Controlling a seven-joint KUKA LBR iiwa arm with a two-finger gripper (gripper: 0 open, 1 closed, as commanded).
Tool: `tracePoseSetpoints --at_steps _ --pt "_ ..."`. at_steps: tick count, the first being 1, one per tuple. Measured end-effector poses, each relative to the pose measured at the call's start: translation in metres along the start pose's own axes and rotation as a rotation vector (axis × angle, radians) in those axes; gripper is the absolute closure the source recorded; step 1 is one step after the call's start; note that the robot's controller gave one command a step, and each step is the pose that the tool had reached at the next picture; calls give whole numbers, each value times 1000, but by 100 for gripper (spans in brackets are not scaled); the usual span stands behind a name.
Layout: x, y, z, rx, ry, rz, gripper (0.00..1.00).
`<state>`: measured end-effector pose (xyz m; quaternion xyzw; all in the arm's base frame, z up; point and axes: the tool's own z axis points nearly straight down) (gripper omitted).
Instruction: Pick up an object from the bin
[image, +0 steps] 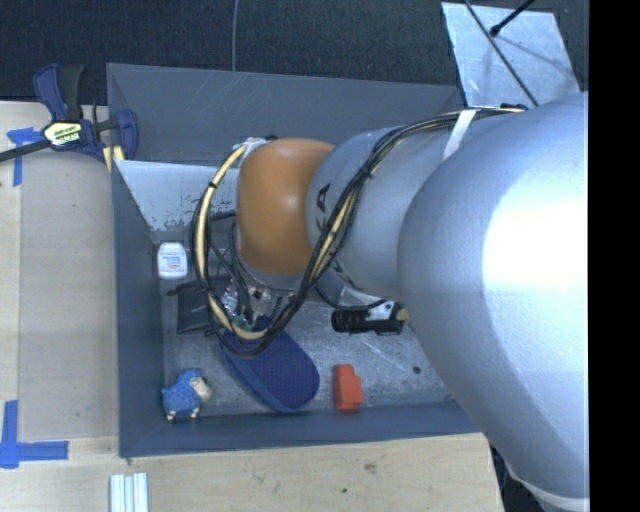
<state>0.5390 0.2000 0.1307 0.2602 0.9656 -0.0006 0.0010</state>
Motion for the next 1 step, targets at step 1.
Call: tracePoseSetpoints --at_steps 1 --pt "-6 23 -132 -9 -5 13 100"
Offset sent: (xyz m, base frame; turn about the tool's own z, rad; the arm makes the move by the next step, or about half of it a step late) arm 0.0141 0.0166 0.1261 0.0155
